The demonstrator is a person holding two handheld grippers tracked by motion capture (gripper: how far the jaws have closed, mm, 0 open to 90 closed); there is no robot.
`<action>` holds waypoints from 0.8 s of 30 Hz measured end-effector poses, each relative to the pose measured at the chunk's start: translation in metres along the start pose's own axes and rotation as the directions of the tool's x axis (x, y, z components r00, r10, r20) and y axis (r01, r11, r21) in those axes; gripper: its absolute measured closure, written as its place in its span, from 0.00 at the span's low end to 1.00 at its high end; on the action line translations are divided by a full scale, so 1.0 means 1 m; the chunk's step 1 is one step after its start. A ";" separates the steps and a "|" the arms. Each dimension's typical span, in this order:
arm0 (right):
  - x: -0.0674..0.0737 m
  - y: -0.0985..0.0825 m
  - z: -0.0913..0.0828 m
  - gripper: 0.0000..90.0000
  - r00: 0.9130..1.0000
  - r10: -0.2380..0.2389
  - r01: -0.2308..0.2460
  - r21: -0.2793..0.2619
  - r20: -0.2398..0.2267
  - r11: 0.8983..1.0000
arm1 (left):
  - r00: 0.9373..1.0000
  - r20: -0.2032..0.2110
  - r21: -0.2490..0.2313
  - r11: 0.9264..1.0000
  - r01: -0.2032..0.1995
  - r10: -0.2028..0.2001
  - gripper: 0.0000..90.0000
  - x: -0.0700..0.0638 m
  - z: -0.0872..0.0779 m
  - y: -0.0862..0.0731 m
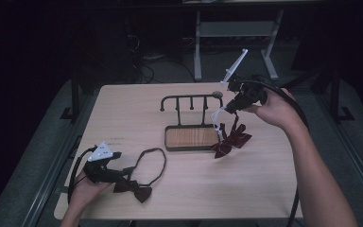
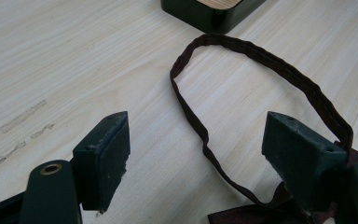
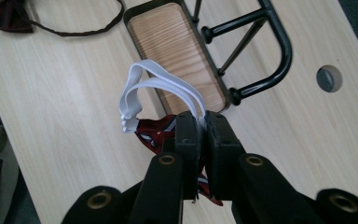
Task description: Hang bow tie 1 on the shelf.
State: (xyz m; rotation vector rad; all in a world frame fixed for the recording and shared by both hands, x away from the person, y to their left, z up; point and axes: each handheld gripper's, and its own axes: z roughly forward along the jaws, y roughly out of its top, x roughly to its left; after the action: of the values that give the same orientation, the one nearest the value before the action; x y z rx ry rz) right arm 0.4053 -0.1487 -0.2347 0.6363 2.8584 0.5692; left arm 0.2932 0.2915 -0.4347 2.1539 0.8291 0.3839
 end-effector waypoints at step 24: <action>-0.043 0.014 0.015 0.93 0.994 0.099 -0.102 0.054 0.040 0.993 | 1.000 0.008 -0.011 1.000 -0.002 0.002 0.26 -0.001 -0.001 0.001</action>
State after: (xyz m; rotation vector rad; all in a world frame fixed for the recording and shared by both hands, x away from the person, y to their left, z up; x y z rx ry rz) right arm 0.4527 -0.1509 -0.2402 0.7954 2.8289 0.4869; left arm 0.2923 0.2911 -0.4334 2.1449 0.8192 0.3796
